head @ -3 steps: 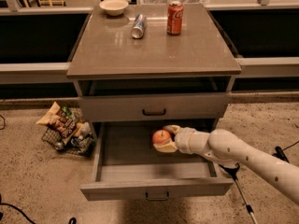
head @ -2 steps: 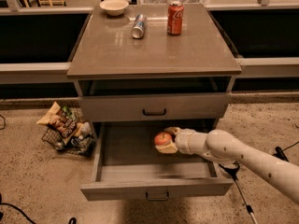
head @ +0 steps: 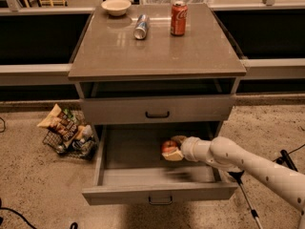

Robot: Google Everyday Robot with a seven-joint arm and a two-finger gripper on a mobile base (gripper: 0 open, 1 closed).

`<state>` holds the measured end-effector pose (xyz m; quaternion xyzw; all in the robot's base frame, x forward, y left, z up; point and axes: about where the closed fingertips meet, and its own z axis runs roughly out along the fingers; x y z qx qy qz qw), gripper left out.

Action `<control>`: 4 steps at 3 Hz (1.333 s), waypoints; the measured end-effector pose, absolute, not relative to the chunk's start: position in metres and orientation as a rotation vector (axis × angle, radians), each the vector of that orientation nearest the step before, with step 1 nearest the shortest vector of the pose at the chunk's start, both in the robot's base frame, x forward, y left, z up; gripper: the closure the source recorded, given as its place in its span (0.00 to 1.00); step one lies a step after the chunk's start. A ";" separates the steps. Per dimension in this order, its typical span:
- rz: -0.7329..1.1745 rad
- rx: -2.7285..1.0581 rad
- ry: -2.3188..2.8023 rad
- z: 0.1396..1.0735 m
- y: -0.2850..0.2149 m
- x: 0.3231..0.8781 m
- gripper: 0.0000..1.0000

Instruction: Place apple into middle drawer

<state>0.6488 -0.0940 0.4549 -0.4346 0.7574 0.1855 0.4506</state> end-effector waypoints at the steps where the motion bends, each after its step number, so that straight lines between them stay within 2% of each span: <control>1: 0.491 -1.051 1.906 0.431 -0.099 0.651 0.59; 3: 0.504 -1.014 1.921 0.418 -0.105 0.653 0.12; 4: 0.530 -0.987 1.894 0.420 -0.105 0.653 0.00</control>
Offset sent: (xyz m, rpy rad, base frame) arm 0.0062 -0.0186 -0.0433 0.0249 0.0747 -0.0374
